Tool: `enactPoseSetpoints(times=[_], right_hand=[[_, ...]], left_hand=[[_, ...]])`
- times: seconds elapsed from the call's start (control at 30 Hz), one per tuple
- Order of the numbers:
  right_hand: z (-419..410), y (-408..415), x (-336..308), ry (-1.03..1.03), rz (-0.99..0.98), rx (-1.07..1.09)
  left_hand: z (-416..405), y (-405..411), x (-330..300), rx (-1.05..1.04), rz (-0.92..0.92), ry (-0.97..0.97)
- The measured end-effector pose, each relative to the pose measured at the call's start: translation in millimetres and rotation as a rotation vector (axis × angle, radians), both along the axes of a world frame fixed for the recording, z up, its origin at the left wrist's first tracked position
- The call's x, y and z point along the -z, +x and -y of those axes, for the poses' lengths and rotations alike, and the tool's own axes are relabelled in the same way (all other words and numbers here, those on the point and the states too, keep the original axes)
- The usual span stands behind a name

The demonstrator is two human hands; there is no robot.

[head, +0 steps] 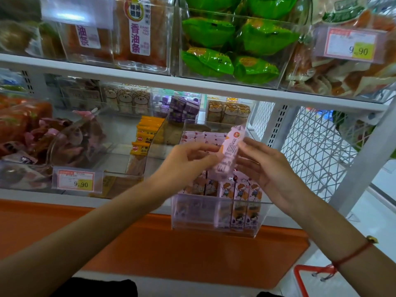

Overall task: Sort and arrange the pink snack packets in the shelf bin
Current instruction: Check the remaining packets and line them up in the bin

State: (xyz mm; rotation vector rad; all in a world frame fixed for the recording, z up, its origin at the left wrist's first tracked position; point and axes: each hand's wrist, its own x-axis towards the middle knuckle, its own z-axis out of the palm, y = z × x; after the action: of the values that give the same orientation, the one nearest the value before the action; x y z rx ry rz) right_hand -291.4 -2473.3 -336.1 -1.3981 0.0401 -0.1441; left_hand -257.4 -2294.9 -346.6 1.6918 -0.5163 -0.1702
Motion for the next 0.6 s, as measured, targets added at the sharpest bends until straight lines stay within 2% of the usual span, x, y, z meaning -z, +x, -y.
enactPoseSetpoints(times=[0.1,0.2,0.3,0.4,0.5,0.6], right_hand=[[2,-1,2,-0.028,-0.109,-0.036],[3,1,2,-0.037,-0.147,-0.037],[2,1,1,-0.016,-0.147,-0.027],[1,-1,0,-0.084,-0.068,0.009],[-3,-5,-2,-0.318,0.098,0.093],[-9,-8,-4,-0.498,0.25,0.199]], left_hand=[[-2,-1,-7,0.116,-0.459,-0.102],[-3,0,-9,0.175,-0.63,-0.218],[-4,0,-10,0.195,-0.649,-0.221],[-3,2,-6,0.197,-0.577,-0.173],[-3,5,-1,0.179,-0.444,-0.084],[-4,7,1,0.18,-0.418,-0.077]])
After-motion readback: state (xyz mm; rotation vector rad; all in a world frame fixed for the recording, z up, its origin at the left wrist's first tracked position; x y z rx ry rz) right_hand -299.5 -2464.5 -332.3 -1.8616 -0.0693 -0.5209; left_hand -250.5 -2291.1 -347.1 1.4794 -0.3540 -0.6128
